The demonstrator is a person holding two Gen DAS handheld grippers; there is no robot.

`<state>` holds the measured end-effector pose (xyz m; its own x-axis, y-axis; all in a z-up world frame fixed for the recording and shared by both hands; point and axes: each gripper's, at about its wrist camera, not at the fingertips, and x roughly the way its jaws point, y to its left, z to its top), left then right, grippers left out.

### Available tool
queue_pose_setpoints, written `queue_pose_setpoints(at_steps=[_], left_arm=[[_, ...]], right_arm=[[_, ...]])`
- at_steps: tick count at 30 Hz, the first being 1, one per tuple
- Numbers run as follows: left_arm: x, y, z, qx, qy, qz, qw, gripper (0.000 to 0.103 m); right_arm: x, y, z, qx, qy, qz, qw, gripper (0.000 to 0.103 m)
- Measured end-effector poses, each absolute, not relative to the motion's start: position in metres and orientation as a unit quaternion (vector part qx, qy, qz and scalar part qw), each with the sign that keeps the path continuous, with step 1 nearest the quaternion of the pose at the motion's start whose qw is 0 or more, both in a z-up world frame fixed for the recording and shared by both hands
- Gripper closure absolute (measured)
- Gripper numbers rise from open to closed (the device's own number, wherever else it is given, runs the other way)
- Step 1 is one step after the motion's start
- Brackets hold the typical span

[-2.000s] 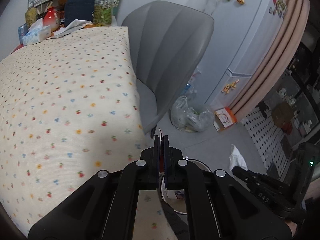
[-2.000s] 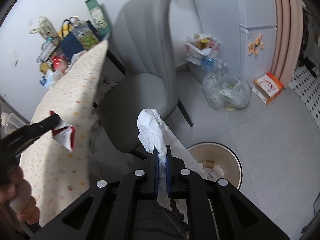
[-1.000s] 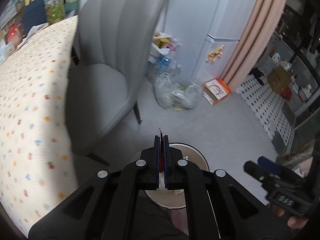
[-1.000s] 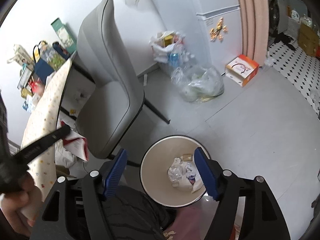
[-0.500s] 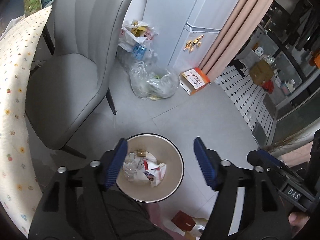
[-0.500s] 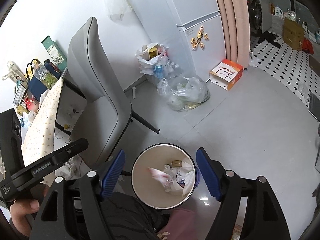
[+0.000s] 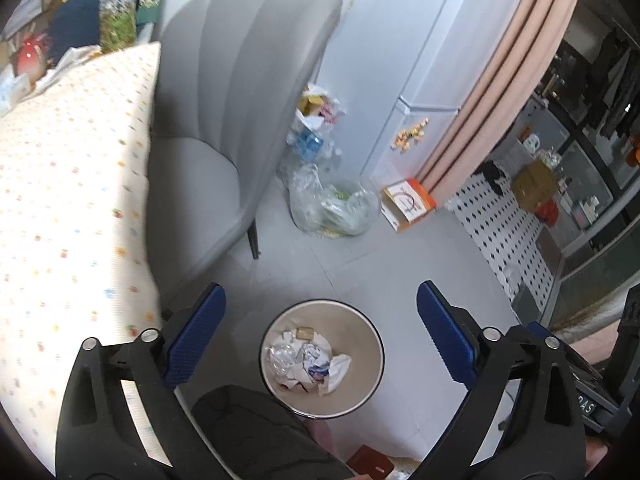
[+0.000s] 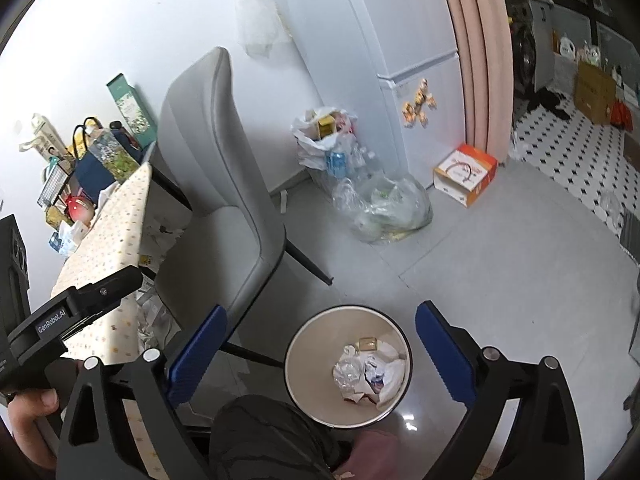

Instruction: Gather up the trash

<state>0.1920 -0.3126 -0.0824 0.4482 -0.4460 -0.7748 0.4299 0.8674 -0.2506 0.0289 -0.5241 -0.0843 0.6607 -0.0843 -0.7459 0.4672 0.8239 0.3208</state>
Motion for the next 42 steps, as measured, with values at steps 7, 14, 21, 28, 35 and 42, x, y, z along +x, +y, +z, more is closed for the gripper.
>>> queue_pose_setpoints(at_steps=[7, 14, 21, 28, 35, 42], left_arm=[[0.185, -0.272, -0.050, -0.035, 0.426, -0.237, 0.872, 0.006], [0.177, -0.230, -0.032, -0.040, 0.404, -0.210, 0.890, 0.006], [0.161, -0.188, -0.004, -0.044, 0.373, -0.192, 0.907, 0.006], [0.142, -0.149, 0.016, -0.054, 0.350, -0.172, 0.919, 0.006], [0.122, -0.121, 0.032, -0.060, 0.335, -0.151, 0.928, 0.006], [0.107, -0.096, 0.043, -0.061, 0.324, -0.135, 0.934, 0.006]], right_arm=[[0.032, -0.491, -0.051, 0.211, 0.369, -0.147, 0.893, 0.008], [0.034, -0.457, -0.020, 0.173, 0.359, -0.143, 0.906, 0.008], [0.031, -0.424, 0.004, 0.144, 0.349, -0.131, 0.917, 0.008], [0.027, -0.395, 0.027, 0.124, 0.335, -0.110, 0.927, 0.008], [0.023, -0.369, 0.041, 0.111, 0.330, -0.098, 0.932, 0.008], [0.018, -0.343, 0.057, 0.093, 0.325, -0.077, 0.938, 0.008]])
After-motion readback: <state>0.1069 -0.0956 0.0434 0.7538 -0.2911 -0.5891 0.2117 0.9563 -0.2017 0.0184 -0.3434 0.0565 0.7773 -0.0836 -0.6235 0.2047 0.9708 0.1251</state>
